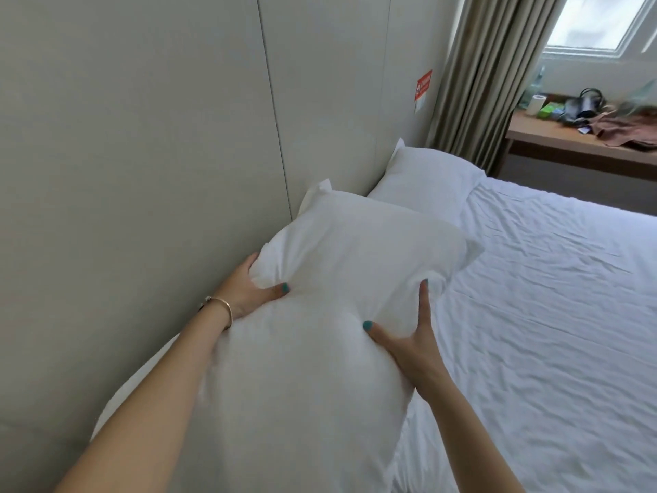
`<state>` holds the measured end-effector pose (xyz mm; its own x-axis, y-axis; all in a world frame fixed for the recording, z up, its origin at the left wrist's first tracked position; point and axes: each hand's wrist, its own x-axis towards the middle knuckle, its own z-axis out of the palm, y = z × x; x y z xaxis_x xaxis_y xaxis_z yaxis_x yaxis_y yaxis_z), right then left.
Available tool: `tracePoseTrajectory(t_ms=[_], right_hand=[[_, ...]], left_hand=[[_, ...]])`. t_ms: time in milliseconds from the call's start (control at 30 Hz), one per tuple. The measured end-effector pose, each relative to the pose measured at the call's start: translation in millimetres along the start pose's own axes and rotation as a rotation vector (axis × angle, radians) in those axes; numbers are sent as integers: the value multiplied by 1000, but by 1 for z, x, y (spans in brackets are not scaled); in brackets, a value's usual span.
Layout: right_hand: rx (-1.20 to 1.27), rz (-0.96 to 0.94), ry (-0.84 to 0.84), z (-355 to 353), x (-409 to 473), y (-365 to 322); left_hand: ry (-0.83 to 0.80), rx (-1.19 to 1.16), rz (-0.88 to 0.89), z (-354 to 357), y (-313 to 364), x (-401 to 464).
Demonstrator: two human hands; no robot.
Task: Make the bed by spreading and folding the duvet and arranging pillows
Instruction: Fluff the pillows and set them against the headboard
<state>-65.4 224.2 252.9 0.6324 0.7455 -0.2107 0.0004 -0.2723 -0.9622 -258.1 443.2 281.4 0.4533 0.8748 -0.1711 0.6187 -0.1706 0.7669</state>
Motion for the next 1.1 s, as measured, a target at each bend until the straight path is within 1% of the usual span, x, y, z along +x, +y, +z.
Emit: tracePoseTrajectory(t_ms=[133, 300, 400, 433, 500, 567, 633, 667, 700, 733, 833, 867, 933, 967, 1033, 1100], right_hand=[[-32, -169, -17, 9, -35, -44], [-9, -289, -71, 31, -90, -80], [63, -326, -101, 50, -116, -87], [53, -332, -94, 59, -121, -83], [-46, -322, -62, 81, -128, -59], [-162, -215, -66, 103, -135, -12], [-274, -45, -135, 114, -142, 41], [-299, 25, -181, 115, -146, 62], [-299, 62, -224, 113, -149, 76], [-289, 69, -258, 110, -151, 82], [-303, 69, -289, 108, -146, 81], [-338, 89, -271, 109, -142, 78], [-463, 108, -161, 112, -139, 66], [-533, 54, -91, 114, -138, 59], [-618, -173, 8, 116, -129, 43], [-685, -348, 7, 116, -113, 29]], left_hand=[[85, 78, 103, -57, 26, -37], [222, 184, 230, -131, 48, -81], [230, 171, 247, -168, 41, -105], [237, 182, 241, -173, 32, -111], [257, 230, 173, -166, 1, -118], [198, 352, -1, -138, -51, -114], [38, 451, -191, -94, -106, -117], [-22, 450, -270, -73, -129, -121], [-28, 445, -330, -56, -140, -132], [-3, 450, -354, -47, -147, -137], [50, 473, -309, -52, -142, -144], [49, 494, -301, -56, -140, -140], [39, 543, -285, -57, -124, -135], [40, 560, -264, -53, -111, -134], [49, 577, -175, -37, -80, -135], [62, 581, -103, -17, -62, -137]])
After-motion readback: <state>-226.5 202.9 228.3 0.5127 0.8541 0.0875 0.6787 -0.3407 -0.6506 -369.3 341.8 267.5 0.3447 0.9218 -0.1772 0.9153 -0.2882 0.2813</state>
